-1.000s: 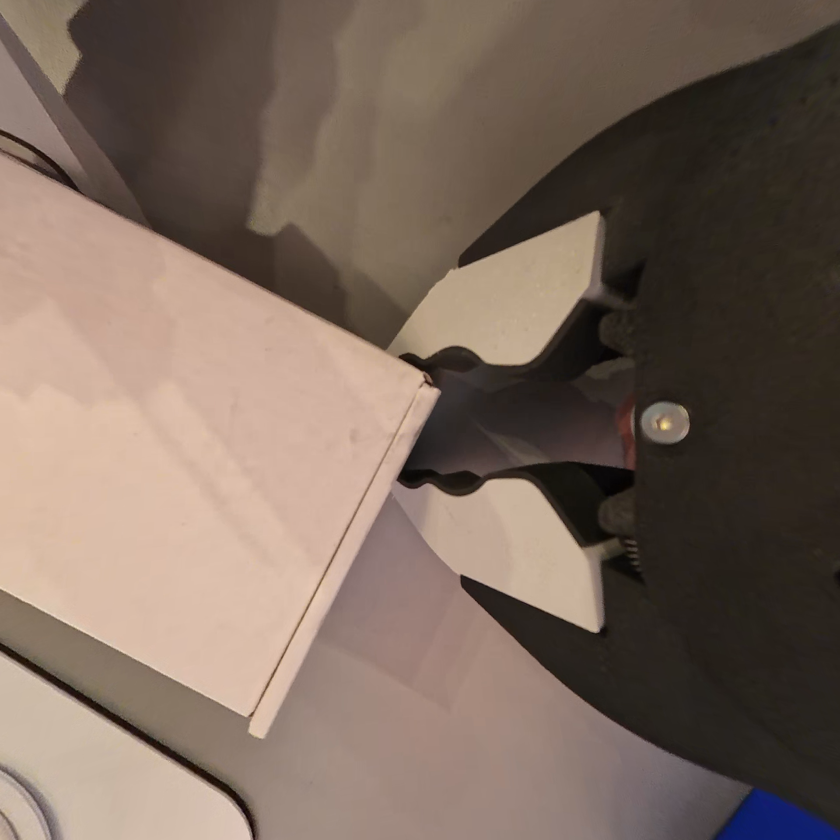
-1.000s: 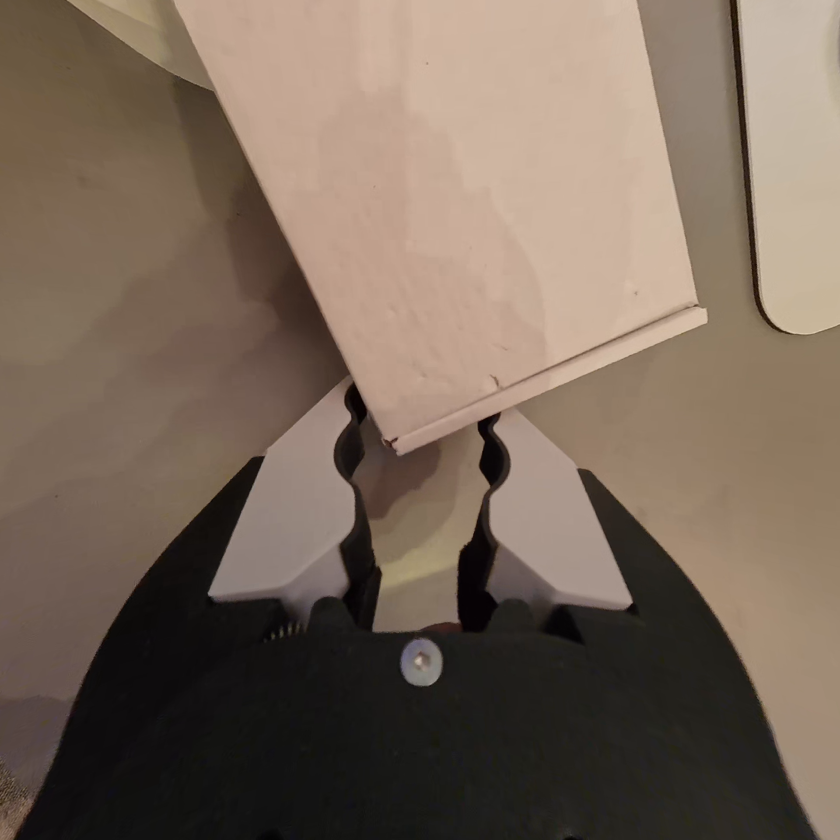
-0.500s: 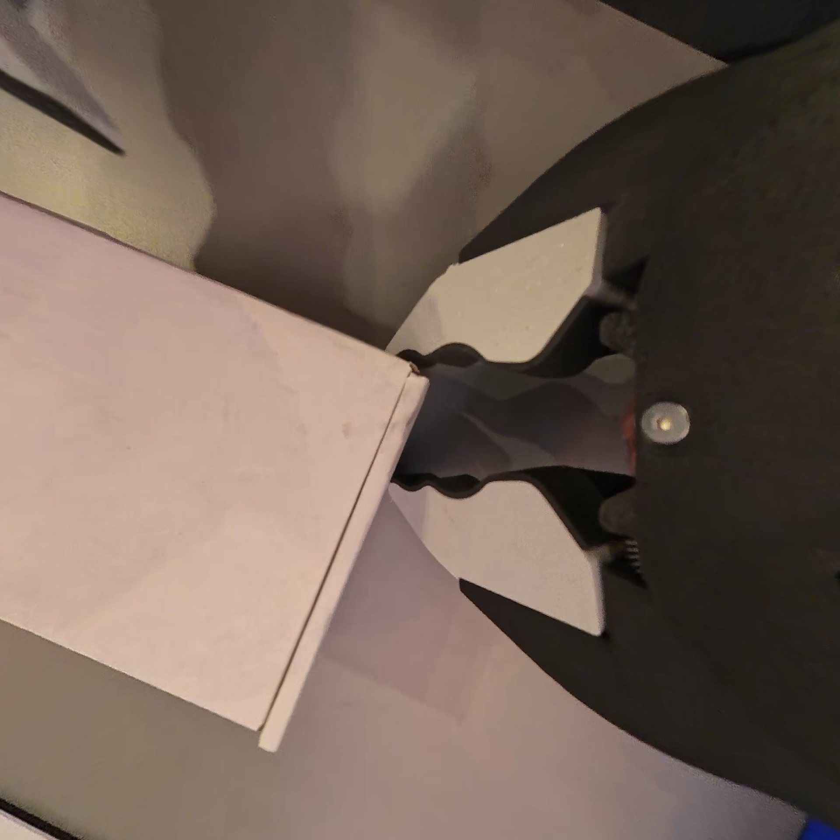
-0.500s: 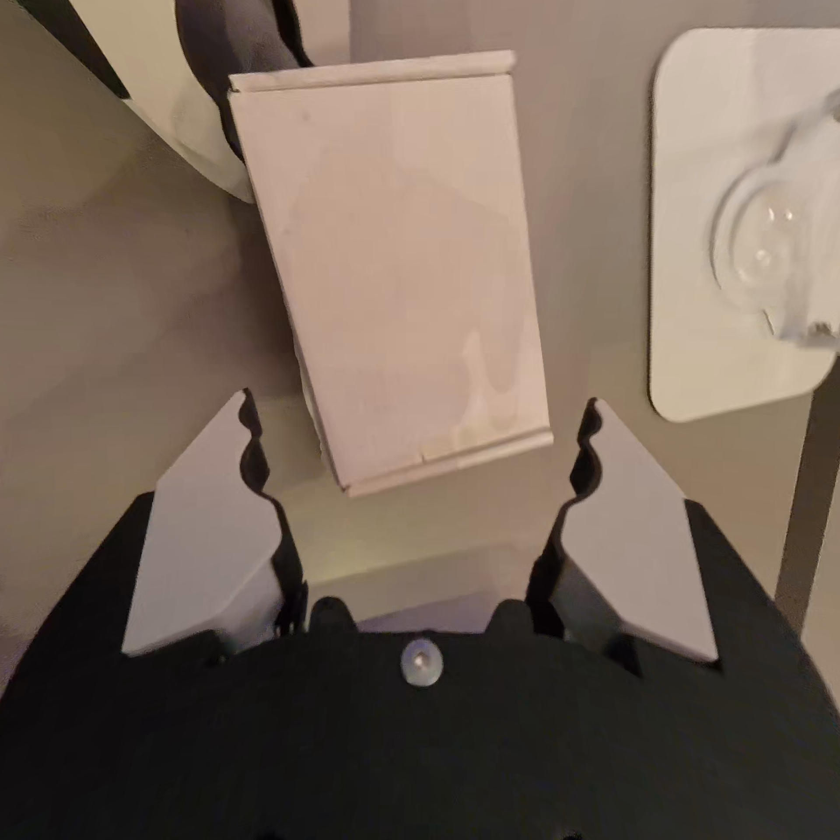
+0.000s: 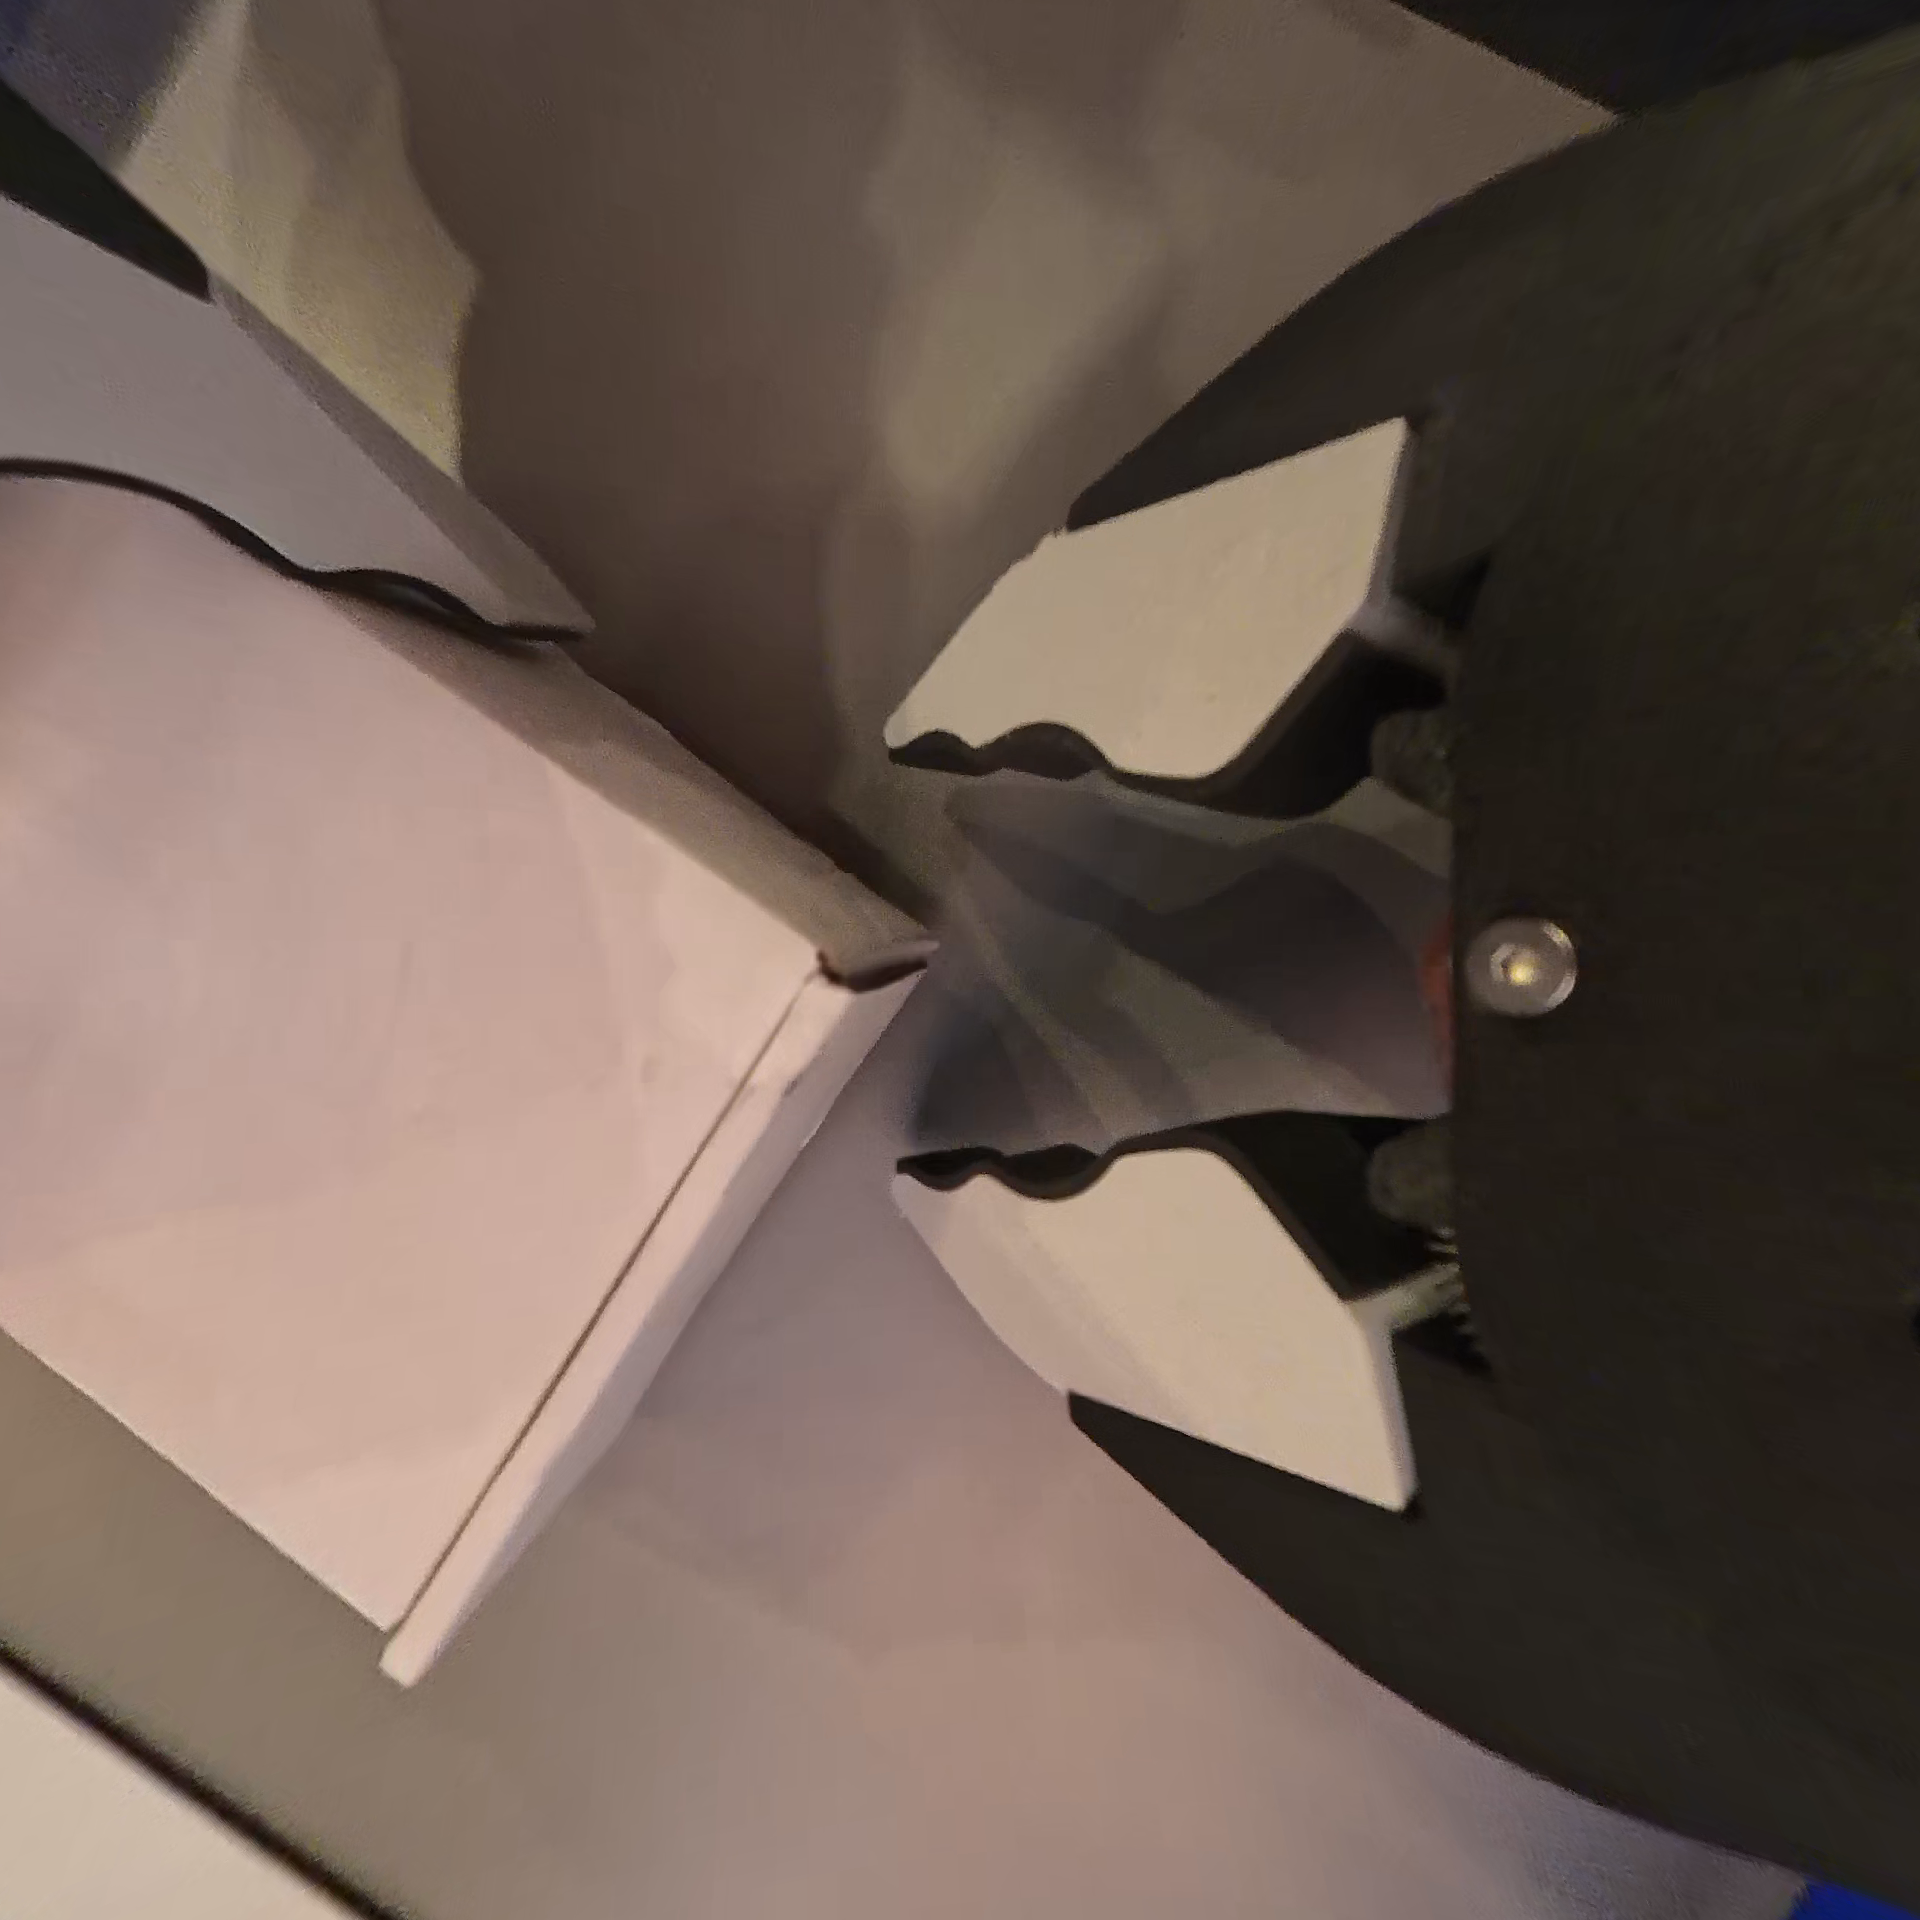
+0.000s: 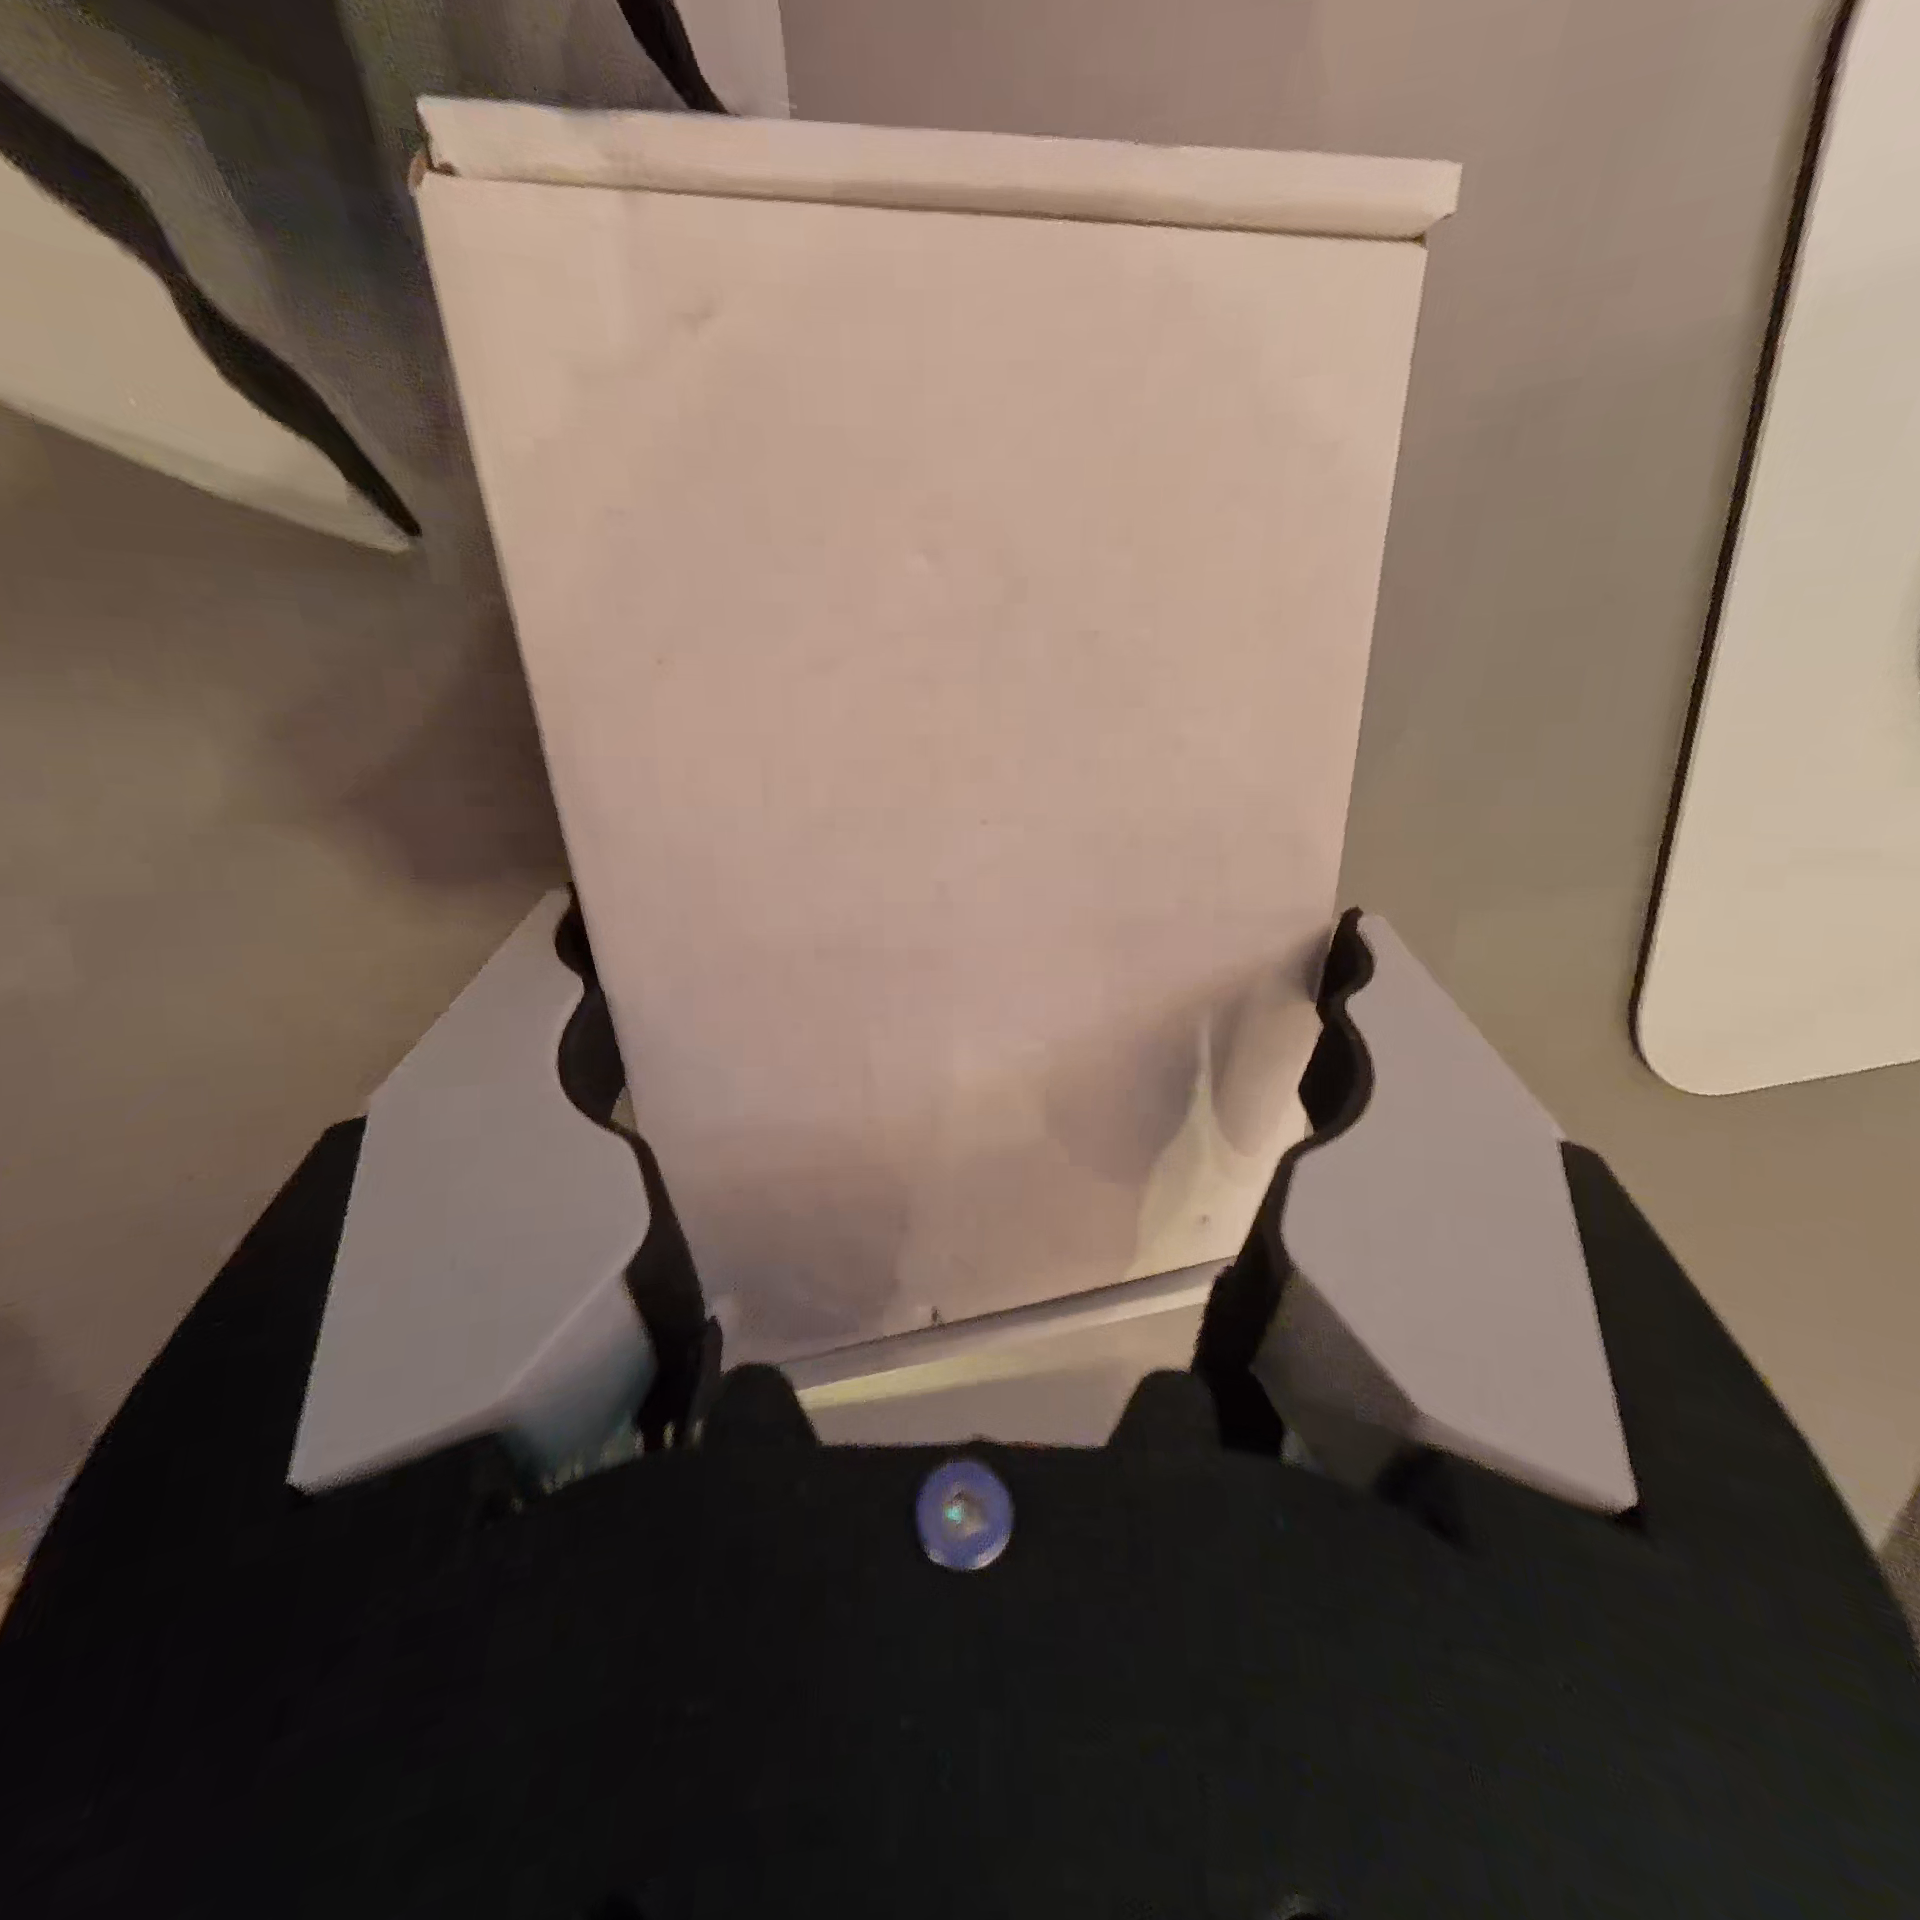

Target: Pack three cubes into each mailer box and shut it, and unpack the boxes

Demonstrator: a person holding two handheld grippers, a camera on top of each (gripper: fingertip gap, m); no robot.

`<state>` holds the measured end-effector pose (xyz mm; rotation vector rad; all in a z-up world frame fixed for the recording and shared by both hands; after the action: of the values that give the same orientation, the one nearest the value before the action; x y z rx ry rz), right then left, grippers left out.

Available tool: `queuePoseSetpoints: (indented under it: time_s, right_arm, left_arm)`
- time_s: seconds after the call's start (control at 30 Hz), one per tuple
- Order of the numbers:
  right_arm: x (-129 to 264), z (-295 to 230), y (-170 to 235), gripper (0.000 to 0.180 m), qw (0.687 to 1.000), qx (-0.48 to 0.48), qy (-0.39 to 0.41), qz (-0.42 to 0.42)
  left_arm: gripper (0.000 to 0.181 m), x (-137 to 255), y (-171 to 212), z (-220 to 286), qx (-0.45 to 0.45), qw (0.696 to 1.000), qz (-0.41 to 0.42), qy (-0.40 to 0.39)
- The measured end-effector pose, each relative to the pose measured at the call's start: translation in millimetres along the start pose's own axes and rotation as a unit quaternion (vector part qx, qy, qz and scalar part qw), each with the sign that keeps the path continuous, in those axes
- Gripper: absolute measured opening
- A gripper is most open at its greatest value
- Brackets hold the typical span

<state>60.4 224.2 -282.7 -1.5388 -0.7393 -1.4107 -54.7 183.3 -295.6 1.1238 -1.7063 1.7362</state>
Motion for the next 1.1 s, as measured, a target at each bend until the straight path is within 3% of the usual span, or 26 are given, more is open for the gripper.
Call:
queuePoseSetpoints:
  time_s: [0.13, 0.27, 0.37, 0.83, 0.93, 1.1]
  right_arm:
    - [0.3, -0.8, -1.9, 0.133, 1.000, -0.022, -0.006, -0.003]
    - [0.0, -3.6, -4.5, 0.133, 0.999, -0.043, -0.009, -0.001]
    - [-1.9, -2.4, -2.2, 0.133, 0.999, -0.041, 0.013, -0.016]
    - [9.9, -5.9, 7.6, 0.131, 0.998, -0.055, -0.020, 0.024]
    - [36.1, -1.4, 14.6, 0.131, 0.997, -0.058, -0.011, 0.048]
    - [132.6, 28.8, 51.5, 0.131, 0.990, -0.064, 0.040, 0.123]
  left_arm:
    - [0.078, -0.2, -4.9, -8.9, 0.011, 0.999, 0.012, -0.046]
    - [0.061, -12.2, -10.1, -11.7, 0.015, 0.997, 0.011, -0.076]
    - [0.059, -17.3, -10.4, -11.1, 0.017, 0.996, -0.002, -0.091]
    - [0.070, 8.5, -5.6, -13.3, 0.030, 0.998, 0.025, -0.055]
    - [0.070, 15.9, -6.7, -15.5, 0.037, 0.997, 0.045, -0.051]
    - [0.069, 23.8, -4.6, -19.8, 0.046, 0.996, 0.054, -0.050]
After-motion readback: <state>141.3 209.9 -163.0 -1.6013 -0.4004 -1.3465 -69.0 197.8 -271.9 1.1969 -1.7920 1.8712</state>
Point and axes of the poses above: each gripper's, where its closed fingertips meet, x back along the fingers, y out of its underside, z = x × y across the jaws, the point moved 4 cm from there along x, back along the fingers, and after that the axes turned 14 degrees about -x, right-handed, at the moved point
